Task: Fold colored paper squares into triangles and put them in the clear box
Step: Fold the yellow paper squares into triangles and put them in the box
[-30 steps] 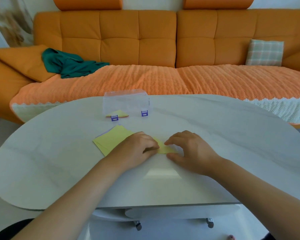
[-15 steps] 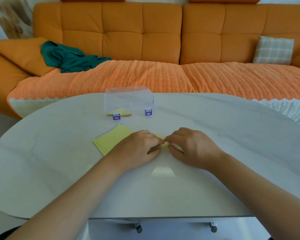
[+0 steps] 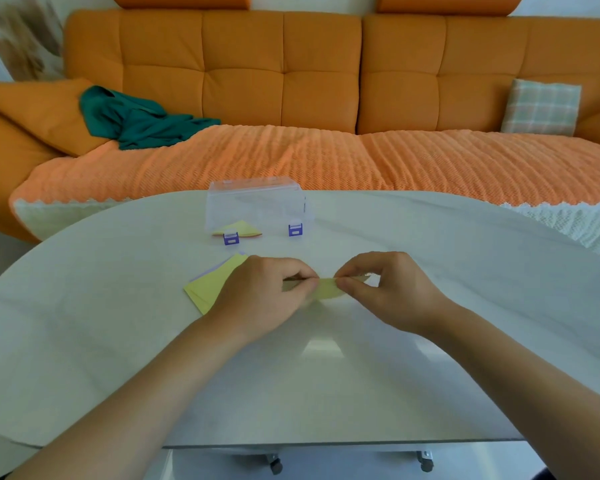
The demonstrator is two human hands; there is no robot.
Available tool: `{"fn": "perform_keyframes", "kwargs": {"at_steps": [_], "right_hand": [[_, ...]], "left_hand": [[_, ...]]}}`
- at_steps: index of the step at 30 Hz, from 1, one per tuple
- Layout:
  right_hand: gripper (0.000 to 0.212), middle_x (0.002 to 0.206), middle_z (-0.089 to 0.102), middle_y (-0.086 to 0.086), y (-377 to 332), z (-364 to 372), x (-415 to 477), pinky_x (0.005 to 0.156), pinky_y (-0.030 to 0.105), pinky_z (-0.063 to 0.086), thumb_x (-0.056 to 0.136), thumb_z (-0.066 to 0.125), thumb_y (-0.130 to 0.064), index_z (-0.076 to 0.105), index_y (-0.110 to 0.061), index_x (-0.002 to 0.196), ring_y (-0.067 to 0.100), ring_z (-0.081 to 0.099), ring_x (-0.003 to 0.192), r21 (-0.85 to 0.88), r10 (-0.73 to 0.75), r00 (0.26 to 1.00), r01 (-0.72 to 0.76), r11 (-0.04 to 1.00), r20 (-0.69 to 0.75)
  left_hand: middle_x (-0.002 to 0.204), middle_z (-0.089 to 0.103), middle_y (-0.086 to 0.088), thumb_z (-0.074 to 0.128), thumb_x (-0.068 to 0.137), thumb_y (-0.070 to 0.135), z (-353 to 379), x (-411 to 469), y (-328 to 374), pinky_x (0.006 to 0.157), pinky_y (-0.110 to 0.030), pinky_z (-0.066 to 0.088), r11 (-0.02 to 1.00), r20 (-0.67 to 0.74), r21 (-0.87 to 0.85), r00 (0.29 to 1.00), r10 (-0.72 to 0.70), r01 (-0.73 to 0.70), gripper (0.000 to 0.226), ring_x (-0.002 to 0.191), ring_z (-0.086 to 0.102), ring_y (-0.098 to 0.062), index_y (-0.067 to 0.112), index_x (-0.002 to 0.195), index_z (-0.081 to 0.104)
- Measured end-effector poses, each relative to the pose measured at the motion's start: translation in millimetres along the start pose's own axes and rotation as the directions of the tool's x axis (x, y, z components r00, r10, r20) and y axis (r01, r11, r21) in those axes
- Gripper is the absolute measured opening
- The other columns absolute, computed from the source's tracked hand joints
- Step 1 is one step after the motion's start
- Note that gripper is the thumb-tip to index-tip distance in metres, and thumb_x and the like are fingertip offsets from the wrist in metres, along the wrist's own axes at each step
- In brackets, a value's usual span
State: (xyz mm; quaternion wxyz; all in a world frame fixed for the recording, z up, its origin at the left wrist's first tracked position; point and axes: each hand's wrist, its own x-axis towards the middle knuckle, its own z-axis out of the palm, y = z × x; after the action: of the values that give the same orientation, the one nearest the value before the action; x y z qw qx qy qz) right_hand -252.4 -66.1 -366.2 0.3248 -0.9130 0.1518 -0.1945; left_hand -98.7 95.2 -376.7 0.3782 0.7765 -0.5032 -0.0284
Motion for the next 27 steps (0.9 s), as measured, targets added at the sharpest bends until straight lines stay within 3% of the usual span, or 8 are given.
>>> {"fn": "perform_keyframes", "kwargs": {"at_steps": [6,11,15,23,27], "right_hand": [[0.011,0.082,0.071,-0.023,-18.6,5.1,-2.1,0.074,0.009,0.046,0.082,0.071,-0.022,0.075,-0.032,0.08,-0.001,0.067,0.085,0.057,-0.065,0.997,0.067,0.996,-0.047],[0.011,0.073,0.071,-0.018,-25.7,10.1,-0.1,0.07,0.021,0.054,0.076,0.069,-0.023,0.072,-0.032,0.071,0.003,0.068,0.076,0.039,-0.056,0.993,0.06,0.997,-0.101],[0.008,0.067,0.07,-0.018,-22.5,7.5,6.3,0.057,0.023,0.053,0.073,0.068,-0.03,0.073,-0.032,0.067,0.001,0.065,0.062,0.018,0.023,0.992,-0.021,1.0,-0.124],[0.009,0.066,0.065,-0.027,5.8,-8.4,20.6,0.061,0.023,0.05,0.076,0.068,-0.028,0.073,-0.031,0.069,0.0,0.063,0.065,-0.098,0.146,0.958,-0.174,0.98,-0.247],[0.01,0.086,0.071,-0.024,-2.2,-3.4,19.0,0.075,0.015,0.051,0.083,0.068,-0.032,0.075,-0.034,0.089,0.0,0.066,0.082,0.028,0.031,0.981,-0.026,0.999,-0.192]], "left_hand": [[0.075,0.071,0.026,0.068,0.082,0.039,-8.8,-5.1,15.6,0.072,-0.037,0.057,0.993,0.051,-0.089,0.996,-0.068,0.073,0.007,0.074,0.067,0.002,0.038,0.08,0.074],[0.074,0.069,0.024,0.067,0.084,0.038,-13.3,-4.7,20.1,0.063,-0.033,0.053,0.999,0.019,0.038,1.0,-0.02,0.02,0.006,0.07,0.064,-0.003,0.036,0.079,0.071],[0.074,0.068,0.024,0.067,0.084,0.034,-21.8,0.3,18.0,0.056,-0.024,0.038,0.996,0.043,0.09,0.999,-0.028,0.024,0.01,0.062,0.056,0.001,0.035,0.074,0.068],[0.072,0.066,0.022,0.068,0.085,0.033,-43.3,8.5,-3.3,0.073,-0.03,0.05,0.983,-0.02,0.144,0.993,-0.117,0.119,0.018,0.081,0.064,-0.003,0.033,0.068,0.064],[0.077,0.066,0.029,0.069,0.086,0.035,-35.4,5.9,1.0,0.071,-0.026,0.048,0.987,-0.003,0.125,0.995,-0.101,0.101,0.012,0.079,0.063,0.001,0.035,0.073,0.067]]}}
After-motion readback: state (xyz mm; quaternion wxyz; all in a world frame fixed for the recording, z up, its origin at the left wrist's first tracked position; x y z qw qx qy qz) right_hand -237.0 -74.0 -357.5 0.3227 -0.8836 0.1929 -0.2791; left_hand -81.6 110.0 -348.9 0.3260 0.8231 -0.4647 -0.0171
